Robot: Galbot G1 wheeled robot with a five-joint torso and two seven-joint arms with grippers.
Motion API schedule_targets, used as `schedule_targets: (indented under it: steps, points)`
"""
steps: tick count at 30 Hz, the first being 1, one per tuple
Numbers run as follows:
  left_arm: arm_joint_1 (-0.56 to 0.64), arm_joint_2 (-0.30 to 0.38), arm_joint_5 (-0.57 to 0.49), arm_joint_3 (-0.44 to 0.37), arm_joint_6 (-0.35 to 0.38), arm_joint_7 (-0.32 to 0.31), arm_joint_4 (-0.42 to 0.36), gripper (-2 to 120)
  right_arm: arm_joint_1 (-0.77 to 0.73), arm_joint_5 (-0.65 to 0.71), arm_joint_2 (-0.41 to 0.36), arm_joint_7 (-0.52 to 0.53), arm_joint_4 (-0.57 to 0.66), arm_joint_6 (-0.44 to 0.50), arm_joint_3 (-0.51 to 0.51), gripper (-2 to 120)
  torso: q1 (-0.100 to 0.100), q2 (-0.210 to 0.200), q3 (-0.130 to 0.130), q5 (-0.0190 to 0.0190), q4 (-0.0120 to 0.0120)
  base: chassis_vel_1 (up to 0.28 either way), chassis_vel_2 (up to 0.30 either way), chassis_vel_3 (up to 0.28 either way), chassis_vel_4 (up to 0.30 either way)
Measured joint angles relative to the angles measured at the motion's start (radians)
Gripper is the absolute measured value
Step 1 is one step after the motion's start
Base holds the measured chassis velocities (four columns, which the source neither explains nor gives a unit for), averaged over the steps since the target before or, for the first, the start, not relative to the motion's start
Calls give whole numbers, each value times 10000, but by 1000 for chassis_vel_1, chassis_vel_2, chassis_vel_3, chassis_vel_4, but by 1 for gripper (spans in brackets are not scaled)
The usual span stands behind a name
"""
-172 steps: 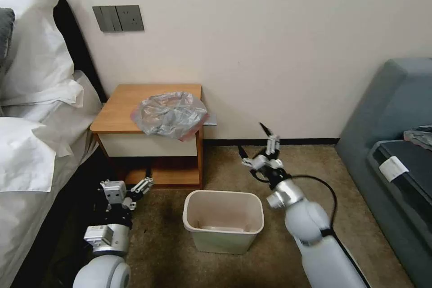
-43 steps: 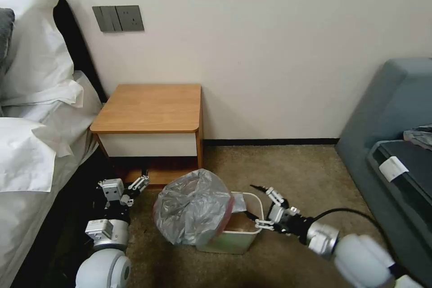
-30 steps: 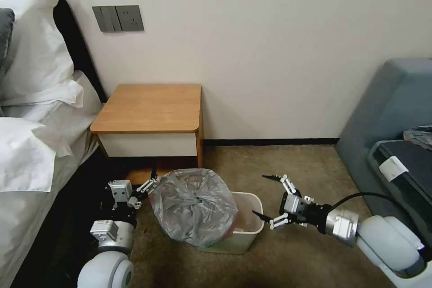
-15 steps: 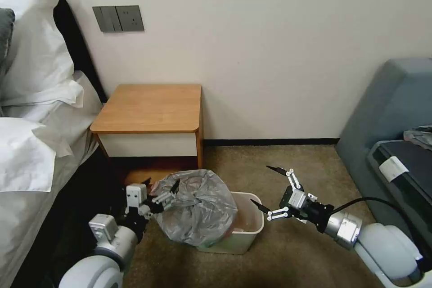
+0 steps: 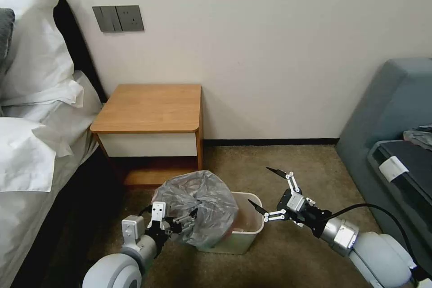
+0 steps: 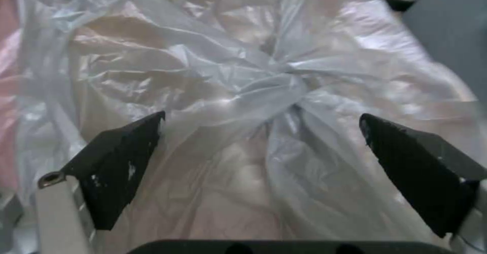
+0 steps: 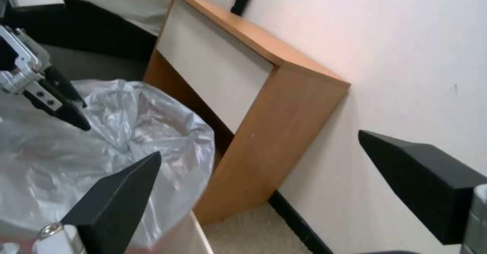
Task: Pick up the garbage bag from the table and place it over the trash can.
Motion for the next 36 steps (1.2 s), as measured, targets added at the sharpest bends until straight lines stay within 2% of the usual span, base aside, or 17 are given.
schedule_targets:
  steps: [1, 5, 8, 11, 20, 21, 24, 30, 36]
  points:
    - [-23, -57, -376, -8, 46, -5, -42, 100, -10, -28, 48, 2, -16, 32, -3, 100, 0, 0, 0, 1, 0, 0, 0, 0, 0]
    - [-91, -135, -722, 10, -79, -74, -62, 100, -54, -142, 151, 2, -25, 75, -35, 100, 0, 0, 0, 0, 0, 0, 0, 0, 0]
    - [-132, -131, -717, -15, -176, -147, -25, 100, -76, -161, 190, 2, -25, 81, -47, 100, 0, 0, 0, 1, 0, 0, 0, 0, 0]
    - [-211, -100, -461, -151, -578, -457, 198, 100, -152, -224, 278, -2, -58, 134, -55, 100, 0, 0, 0, 0, 0, 0, 0, 0, 0]
    - [-576, -146, -168, -283, -440, -536, 566, 100, -188, -271, 362, 12, -105, 182, -100, 100, 0, 0, 0, 1, 0, 0, 0, 0, 0]
    - [-810, -259, -163, -337, -52, -286, 730, 100, -207, -306, 379, 53, -105, 182, -121, 100, 0, 0, 0, 0, 0, 0, 0, 0, 0]
    - [-988, -379, -163, -388, 94, -12, 855, 99, -214, -317, 380, 65, -105, 181, -136, 100, 0, 0, 0, 0, 0, 0, 0, 0, 0]
    - [-1151, -621, 141, -450, 103, 273, 1200, 99, -144, -311, 342, 73, -133, 188, -214, 100, 0, 0, 1, 1, 0, 0, 0, 0, 0]
    - [-1113, -823, 1002, -471, 137, 883, 1551, 95, -42, -270, 279, 74, -199, 250, -289, 100, 0, 0, 0, 0, 1, 0, 0, 0, 0]
